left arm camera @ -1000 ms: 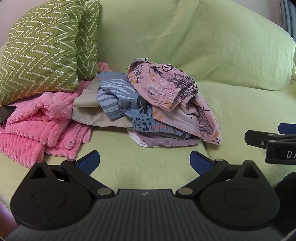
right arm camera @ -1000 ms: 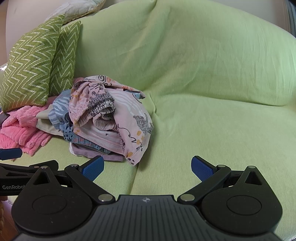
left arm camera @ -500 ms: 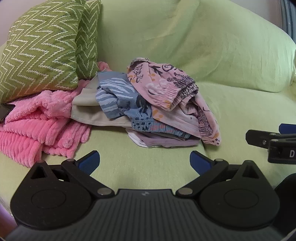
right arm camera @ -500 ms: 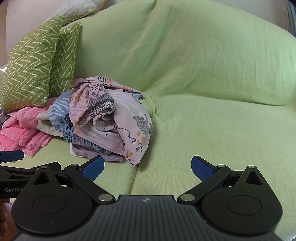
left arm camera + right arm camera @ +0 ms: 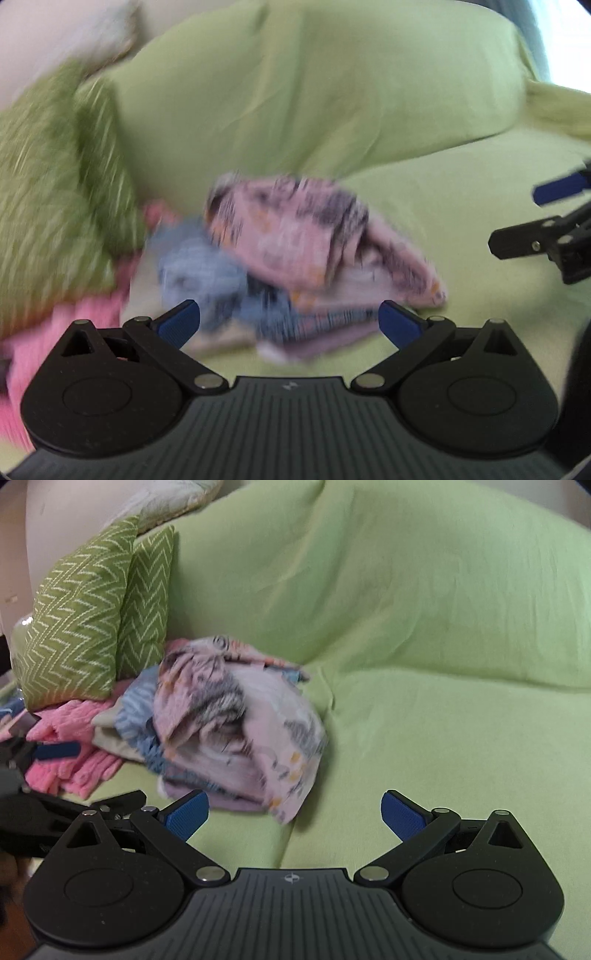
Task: Fold clothes
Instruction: 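Grasp the waistband of the pink patterned shorts with the left gripper, then lift the shorts with the left gripper while the right gripper grasps the waistband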
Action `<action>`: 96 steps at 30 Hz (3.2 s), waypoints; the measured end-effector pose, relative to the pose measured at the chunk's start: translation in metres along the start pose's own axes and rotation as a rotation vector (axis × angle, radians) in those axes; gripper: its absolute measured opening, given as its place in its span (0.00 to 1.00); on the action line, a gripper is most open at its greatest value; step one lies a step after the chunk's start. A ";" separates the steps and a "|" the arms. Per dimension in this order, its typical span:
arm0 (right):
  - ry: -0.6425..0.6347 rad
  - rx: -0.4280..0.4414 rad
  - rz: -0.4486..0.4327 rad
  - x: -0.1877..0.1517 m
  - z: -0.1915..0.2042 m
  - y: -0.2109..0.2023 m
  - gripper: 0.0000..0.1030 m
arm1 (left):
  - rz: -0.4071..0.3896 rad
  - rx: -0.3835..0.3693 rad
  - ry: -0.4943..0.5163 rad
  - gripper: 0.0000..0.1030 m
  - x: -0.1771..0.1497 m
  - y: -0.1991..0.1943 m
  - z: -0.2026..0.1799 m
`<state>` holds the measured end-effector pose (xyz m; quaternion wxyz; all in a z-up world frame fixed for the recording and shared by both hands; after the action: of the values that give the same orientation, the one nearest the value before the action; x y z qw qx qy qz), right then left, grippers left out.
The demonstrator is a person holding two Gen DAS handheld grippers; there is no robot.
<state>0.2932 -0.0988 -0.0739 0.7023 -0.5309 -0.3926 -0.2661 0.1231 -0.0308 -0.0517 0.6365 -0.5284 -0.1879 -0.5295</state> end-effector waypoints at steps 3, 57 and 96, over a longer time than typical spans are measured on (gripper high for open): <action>-0.051 -0.025 -0.009 0.012 -0.009 0.008 0.81 | -0.032 -0.019 0.135 0.88 0.010 0.012 -0.007; -0.446 0.010 -0.075 0.024 0.043 0.075 0.54 | -0.334 -0.022 0.124 0.09 0.137 0.006 0.119; -0.154 -0.050 -0.003 0.022 0.063 0.104 0.38 | -0.366 -0.104 0.028 0.09 0.158 -0.025 0.106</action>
<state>0.3705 -0.0075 -0.1037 0.6562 -0.5665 -0.4395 -0.2354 0.1932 -0.0108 0.1261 0.5040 -0.5103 -0.2445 -0.6526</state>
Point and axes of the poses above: each gripper's, at about its wrist camera, not at the fingertips, and y roughly the way its jaws point, z to its left, x to its top, the point moved 8 cm from there along y, roughly the way its jaws point, and after that the axes turned 2 degrees about y, right-handed, at the moved point
